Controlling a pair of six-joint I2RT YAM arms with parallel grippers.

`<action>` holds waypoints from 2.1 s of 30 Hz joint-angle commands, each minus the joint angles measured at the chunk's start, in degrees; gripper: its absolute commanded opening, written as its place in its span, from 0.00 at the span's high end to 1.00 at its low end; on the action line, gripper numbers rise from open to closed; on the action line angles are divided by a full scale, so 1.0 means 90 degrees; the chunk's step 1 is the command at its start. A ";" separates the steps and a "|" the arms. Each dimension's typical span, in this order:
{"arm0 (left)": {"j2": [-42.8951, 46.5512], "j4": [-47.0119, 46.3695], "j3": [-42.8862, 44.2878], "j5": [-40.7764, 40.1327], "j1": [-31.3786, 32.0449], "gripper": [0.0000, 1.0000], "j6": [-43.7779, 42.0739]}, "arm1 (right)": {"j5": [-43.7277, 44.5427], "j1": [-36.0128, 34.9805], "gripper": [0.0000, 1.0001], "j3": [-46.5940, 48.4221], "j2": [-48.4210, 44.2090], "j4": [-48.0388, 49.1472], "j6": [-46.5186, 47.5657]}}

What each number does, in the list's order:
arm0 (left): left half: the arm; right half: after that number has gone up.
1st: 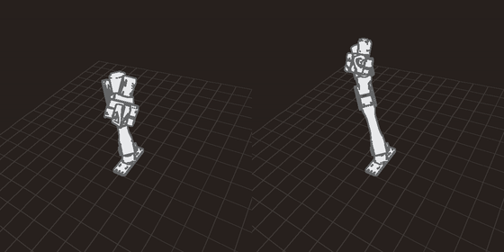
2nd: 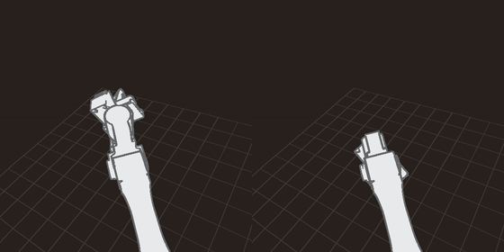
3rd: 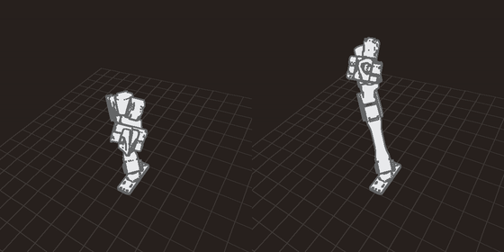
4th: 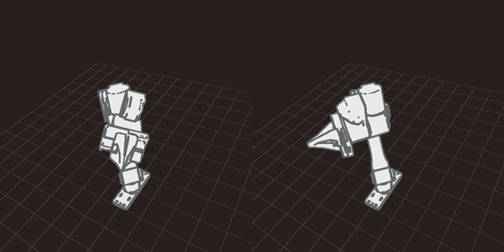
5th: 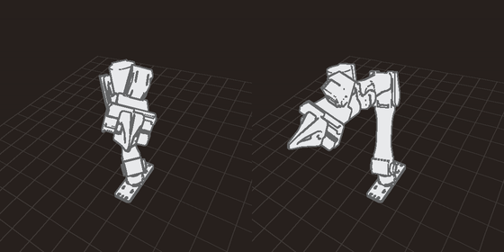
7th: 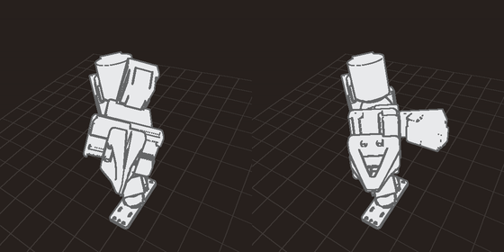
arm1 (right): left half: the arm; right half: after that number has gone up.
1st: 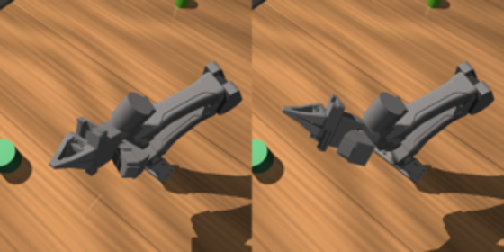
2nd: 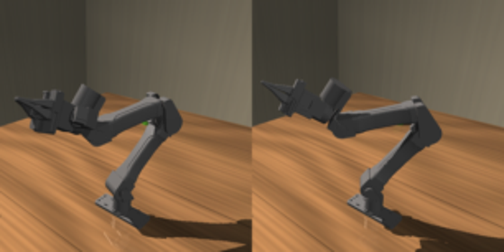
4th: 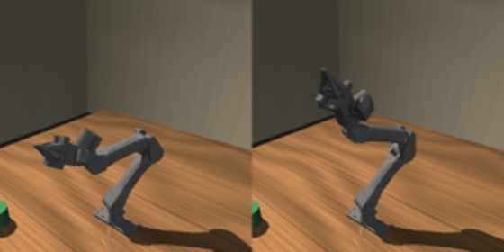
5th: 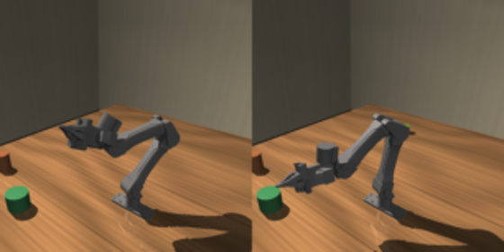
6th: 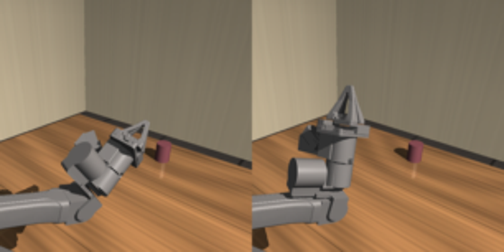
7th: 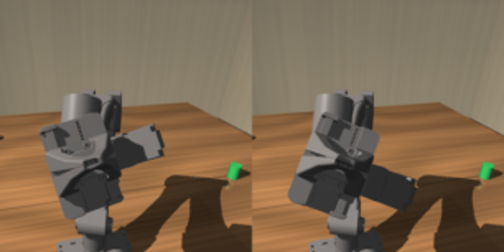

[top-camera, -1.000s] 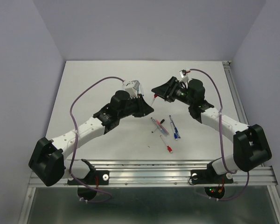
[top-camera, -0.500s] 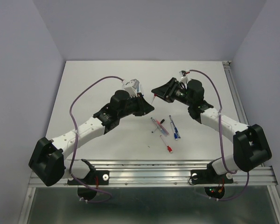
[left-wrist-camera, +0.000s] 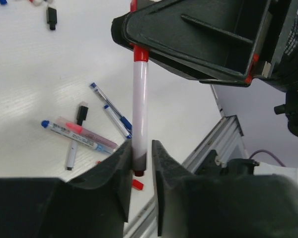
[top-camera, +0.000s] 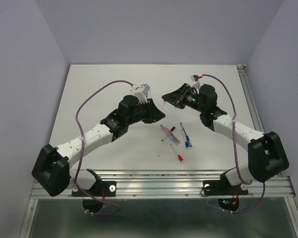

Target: Open the pen caps

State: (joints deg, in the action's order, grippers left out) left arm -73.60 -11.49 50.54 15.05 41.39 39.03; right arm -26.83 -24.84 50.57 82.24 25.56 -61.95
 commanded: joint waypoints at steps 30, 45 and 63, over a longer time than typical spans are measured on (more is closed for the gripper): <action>-0.0387 0.0056 0.1025 0.0320 -0.0048 1.00 -0.0430 | -0.1198 -0.0082 0.99 -0.0374 -0.0270 -0.0018 0.0525; 0.0873 -0.1409 -0.0908 0.0965 0.0235 1.00 -0.0079 | 0.4182 0.0328 0.99 0.2716 0.1642 -0.0691 0.3524; -0.0111 0.0503 0.0213 -0.0149 -0.0691 1.00 -0.0196 | 0.2511 0.0934 0.99 0.2878 0.2064 -0.2156 0.3963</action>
State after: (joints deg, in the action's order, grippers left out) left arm -70.61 -13.45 47.33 16.23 41.15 38.30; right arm -6.17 -16.64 79.72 102.72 10.63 -30.83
